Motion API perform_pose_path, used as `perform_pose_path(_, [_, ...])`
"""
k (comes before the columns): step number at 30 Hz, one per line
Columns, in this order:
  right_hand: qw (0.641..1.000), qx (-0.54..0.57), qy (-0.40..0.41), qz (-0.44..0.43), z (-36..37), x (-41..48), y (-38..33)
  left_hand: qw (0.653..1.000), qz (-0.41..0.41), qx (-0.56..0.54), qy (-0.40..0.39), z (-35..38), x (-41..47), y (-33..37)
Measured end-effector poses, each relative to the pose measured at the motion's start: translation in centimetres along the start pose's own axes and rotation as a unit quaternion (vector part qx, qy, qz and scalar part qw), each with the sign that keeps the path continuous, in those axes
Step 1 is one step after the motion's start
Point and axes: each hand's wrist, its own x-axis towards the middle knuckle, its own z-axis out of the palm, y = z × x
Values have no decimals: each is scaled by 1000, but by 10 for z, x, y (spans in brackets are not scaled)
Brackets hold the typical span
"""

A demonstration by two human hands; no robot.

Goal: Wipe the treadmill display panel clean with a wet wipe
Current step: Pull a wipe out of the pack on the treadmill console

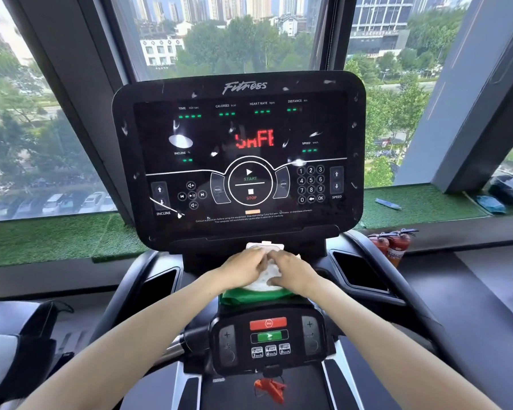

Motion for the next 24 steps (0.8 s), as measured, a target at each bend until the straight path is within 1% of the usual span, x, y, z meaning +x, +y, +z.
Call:
perform_pose_path(2, [1000,9,4,3,1,-1,0,995,-30,-72,63,-3,0,3])
perform_pose_path(5, [1000,15,7,2,1,-1,0,966,-78,-205,138,-7,-3,1])
perform_pose_path(6, [1000,24,14,2,0,-1,-1,951,-91,-256,147,-11,-4,2])
perform_pose_path(8, [997,68,35,-1,-4,0,-5,921,-104,-348,137,-21,-6,5])
perform_pose_path(10, [991,128,47,6,-10,1,-9,915,-105,-369,123,-28,-5,6])
perform_pose_path(12, [979,195,48,26,-18,-1,-14,922,-100,-350,132,-31,-5,6])
perform_pose_path(13, [965,253,49,35,-22,-3,-15,929,-95,-327,147,-30,-4,5])
perform_pose_path(15, [919,389,46,36,-27,-10,-15,943,-78,-266,182,-26,-5,3])
perform_pose_path(17, [879,475,30,37,-29,-16,-10,956,-57,-207,200,-20,-6,0])
perform_pose_path(18, [863,503,20,45,-28,-17,-6,962,-46,-179,200,-16,-6,-2])
perform_pose_path(20, [841,535,2,75,-26,-18,1,978,-35,-117,167,-10,-8,-6])
perform_pose_path(22, [833,542,-7,107,-29,-20,8,989,-35,-54,135,-4,-11,-10])
perform_pose_path(24, [823,555,5,120,-31,-23,16,988,-28,-18,149,0,-13,-13])
